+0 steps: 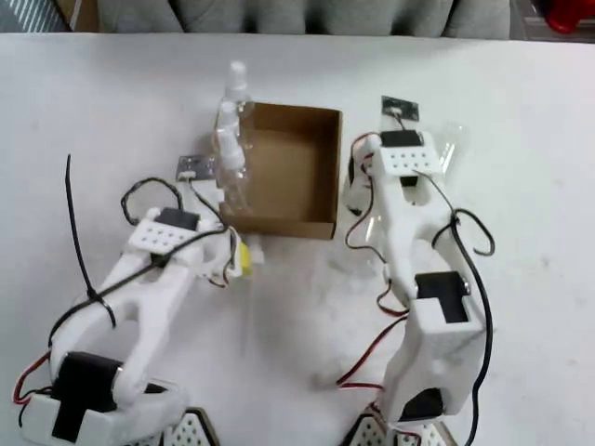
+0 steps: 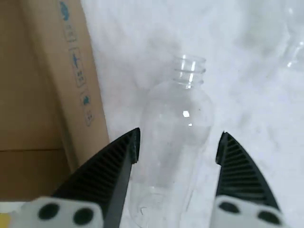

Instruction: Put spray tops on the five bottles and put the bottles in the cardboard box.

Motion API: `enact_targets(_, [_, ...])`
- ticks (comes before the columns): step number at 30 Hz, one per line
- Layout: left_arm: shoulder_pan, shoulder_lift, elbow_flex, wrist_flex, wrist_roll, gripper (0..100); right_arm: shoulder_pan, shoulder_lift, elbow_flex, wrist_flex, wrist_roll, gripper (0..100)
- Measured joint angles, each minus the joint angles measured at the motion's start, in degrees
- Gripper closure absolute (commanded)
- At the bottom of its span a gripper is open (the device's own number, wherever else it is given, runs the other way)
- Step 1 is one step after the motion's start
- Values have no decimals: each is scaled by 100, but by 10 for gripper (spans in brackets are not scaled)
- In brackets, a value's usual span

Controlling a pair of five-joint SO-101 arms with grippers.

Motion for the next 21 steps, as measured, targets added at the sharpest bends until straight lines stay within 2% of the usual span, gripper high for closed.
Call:
enact_targets(8, [0, 0, 0, 0, 0, 752, -18, 360, -123, 9, 193, 782])
enact_targets(10, [0, 0, 0, 0, 0, 752, 0, 598, -343, 9, 220, 819])
enact_targets(15, [0, 0, 0, 0, 0, 752, 26, 1055, -993, 237, 273, 989])
enact_targets(21, [123, 0, 0, 0, 0, 752, -9, 1116, -1380, 677, 484, 982])
